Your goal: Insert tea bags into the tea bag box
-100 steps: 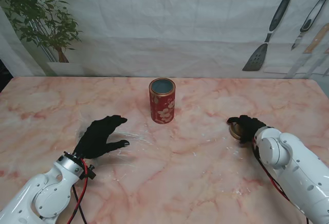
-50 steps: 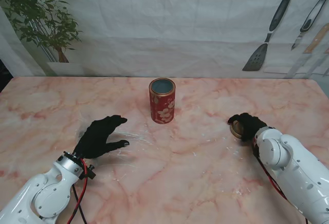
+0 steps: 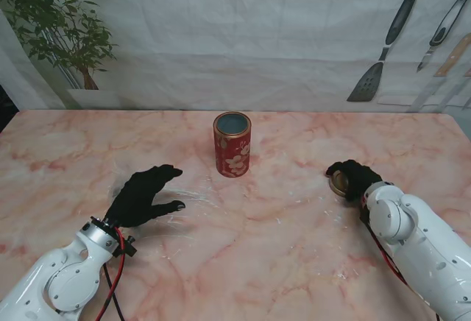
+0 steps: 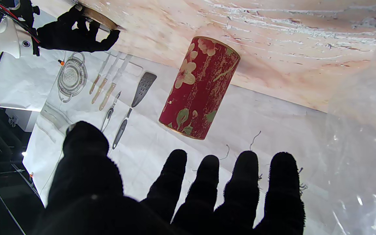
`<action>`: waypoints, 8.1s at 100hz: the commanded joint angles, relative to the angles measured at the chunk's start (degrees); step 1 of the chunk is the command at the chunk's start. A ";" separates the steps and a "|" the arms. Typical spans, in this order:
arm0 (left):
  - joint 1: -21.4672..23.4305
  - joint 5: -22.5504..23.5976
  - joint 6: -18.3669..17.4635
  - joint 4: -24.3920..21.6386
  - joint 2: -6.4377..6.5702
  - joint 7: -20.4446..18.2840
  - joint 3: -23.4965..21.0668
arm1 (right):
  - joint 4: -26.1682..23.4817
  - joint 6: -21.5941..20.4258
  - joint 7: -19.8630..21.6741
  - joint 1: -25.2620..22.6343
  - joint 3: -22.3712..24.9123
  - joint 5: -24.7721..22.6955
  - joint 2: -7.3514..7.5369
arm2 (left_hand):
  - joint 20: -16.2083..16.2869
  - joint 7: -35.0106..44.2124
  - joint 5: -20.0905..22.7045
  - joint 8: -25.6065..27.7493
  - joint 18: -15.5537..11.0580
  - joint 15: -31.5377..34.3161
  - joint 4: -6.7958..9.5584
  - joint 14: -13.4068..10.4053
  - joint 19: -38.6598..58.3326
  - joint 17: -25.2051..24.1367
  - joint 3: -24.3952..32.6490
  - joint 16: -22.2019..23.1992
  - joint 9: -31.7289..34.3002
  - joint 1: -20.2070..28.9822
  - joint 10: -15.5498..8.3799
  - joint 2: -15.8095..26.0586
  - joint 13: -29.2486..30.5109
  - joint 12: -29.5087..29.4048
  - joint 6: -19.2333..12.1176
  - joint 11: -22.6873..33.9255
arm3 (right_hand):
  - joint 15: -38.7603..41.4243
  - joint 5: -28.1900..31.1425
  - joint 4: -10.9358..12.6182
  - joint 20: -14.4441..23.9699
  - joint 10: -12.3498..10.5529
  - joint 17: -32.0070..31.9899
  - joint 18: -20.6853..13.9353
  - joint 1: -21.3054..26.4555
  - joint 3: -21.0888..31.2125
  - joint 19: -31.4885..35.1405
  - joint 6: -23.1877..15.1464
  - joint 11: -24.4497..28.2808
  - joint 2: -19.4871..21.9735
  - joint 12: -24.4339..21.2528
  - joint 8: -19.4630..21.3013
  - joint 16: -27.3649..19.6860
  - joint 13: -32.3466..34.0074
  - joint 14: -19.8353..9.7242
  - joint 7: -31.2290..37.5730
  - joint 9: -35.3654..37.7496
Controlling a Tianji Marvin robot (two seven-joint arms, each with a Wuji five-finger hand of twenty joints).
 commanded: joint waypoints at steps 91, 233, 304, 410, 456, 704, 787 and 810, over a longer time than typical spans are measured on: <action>-0.13 -0.48 -0.82 -0.08 0.08 -1.56 -0.38 | 0.24 0.27 2.96 -0.97 -0.59 -0.84 -1.36 | 0.37 0.10 1.62 0.51 -1.37 -0.92 1.30 -2.08 1.86 0.09 0.46 0.30 0.26 1.52 -0.91 1.26 1.27 -0.27 -0.69 0.22 | -4.47 1.95 2.65 -1.23 -2.93 1.80 -2.08 9.92 11.01 -0.15 1.71 14.04 5.09 4.12 1.29 -6.51 29.88 -24.68 2.32 11.20; -0.22 -0.70 -1.66 0.18 0.03 -1.39 -0.51 | 4.49 3.57 -8.03 -0.05 -3.19 -2.06 -2.93 | 0.45 0.13 1.56 0.54 -1.61 -0.81 1.30 -2.24 2.04 0.32 0.43 0.42 0.24 1.35 -1.31 1.20 1.67 -0.25 -0.94 0.30 | 17.90 17.65 0.60 6.50 -8.77 7.15 0.85 11.67 14.75 7.50 5.31 30.16 -0.61 18.17 3.11 -0.25 38.55 -34.11 3.39 29.63; -0.14 -0.98 -1.81 0.18 0.12 -2.07 -0.73 | 2.15 4.27 -9.05 2.18 -3.04 -2.88 -3.31 | 0.47 0.20 1.84 0.56 -1.80 -0.80 1.28 -2.33 2.08 0.40 0.42 0.47 0.33 1.33 -1.30 1.08 1.88 -0.27 -0.82 0.29 | 17.74 18.94 0.79 7.60 -8.42 7.31 1.75 11.55 15.46 7.84 5.42 28.62 -1.35 19.07 3.25 0.55 39.17 -33.51 2.66 30.89; -0.18 -0.98 -2.67 0.73 0.01 -1.34 -0.67 | 2.33 5.49 -1.76 3.02 -5.38 -3.60 -2.04 | 0.42 0.32 1.24 0.61 -1.87 -0.80 1.32 -2.58 1.98 0.38 0.49 0.50 0.11 1.53 -1.19 1.22 1.94 -0.29 -2.24 0.21 | 20.29 15.67 0.97 11.62 -5.45 5.12 2.37 11.34 13.52 9.30 2.02 28.44 2.92 22.52 1.48 0.91 35.40 -32.01 -1.58 25.45; -0.27 -0.73 -3.10 0.95 -0.05 -0.76 -0.72 | 4.21 4.05 -7.24 2.65 -4.98 -1.99 -3.00 | 0.43 0.45 1.10 0.65 -1.92 -0.78 1.32 -2.52 2.00 0.40 0.45 0.52 0.08 1.42 -1.16 1.32 1.98 -0.27 -2.33 0.24 | 23.09 19.50 1.34 13.15 -9.32 6.12 4.73 11.86 16.39 10.71 3.04 32.38 -0.68 24.40 1.96 2.41 37.26 -32.14 -0.16 29.93; 0.34 -1.75 -2.86 0.83 0.28 -3.43 -1.72 | 14.63 1.61 -1.04 13.48 -16.88 5.03 -3.04 | 0.83 0.99 1.12 0.94 -2.12 -0.55 1.32 -2.54 2.90 1.17 0.44 0.71 0.06 1.63 -1.38 1.24 2.80 -0.32 -4.14 0.16 | -2.26 -4.20 0.77 -0.18 -7.60 6.83 -6.96 11.39 15.76 4.74 -2.48 14.49 -2.23 4.75 1.62 -4.18 33.98 -25.97 2.51 19.85; 0.16 -1.80 -3.85 1.32 0.30 -3.44 -1.91 | 9.87 3.53 -6.89 12.15 -11.48 2.92 -4.07 | 0.80 1.18 1.52 1.06 -2.29 -0.64 1.33 -2.74 2.86 1.14 0.46 0.71 0.17 1.35 -1.50 1.24 2.85 -0.30 -3.89 0.16 | 0.26 1.97 0.07 4.78 -6.51 9.94 -5.36 11.84 16.84 6.30 -1.31 15.03 -2.43 5.79 1.33 -3.87 38.42 -26.83 2.67 25.88; 0.10 -1.82 -4.09 1.32 0.33 -3.61 -1.99 | 8.72 3.92 -6.72 11.98 -10.55 2.60 -4.05 | 0.80 1.20 1.69 1.07 -2.31 -0.62 1.32 -2.74 2.88 1.26 0.44 0.71 0.35 1.23 -1.48 1.26 3.01 -0.28 -3.84 0.19 | 0.19 2.28 0.12 4.85 -6.36 10.16 -4.81 11.81 16.78 6.32 -1.22 14.77 -2.31 5.94 1.42 -3.96 38.68 -26.64 2.48 26.07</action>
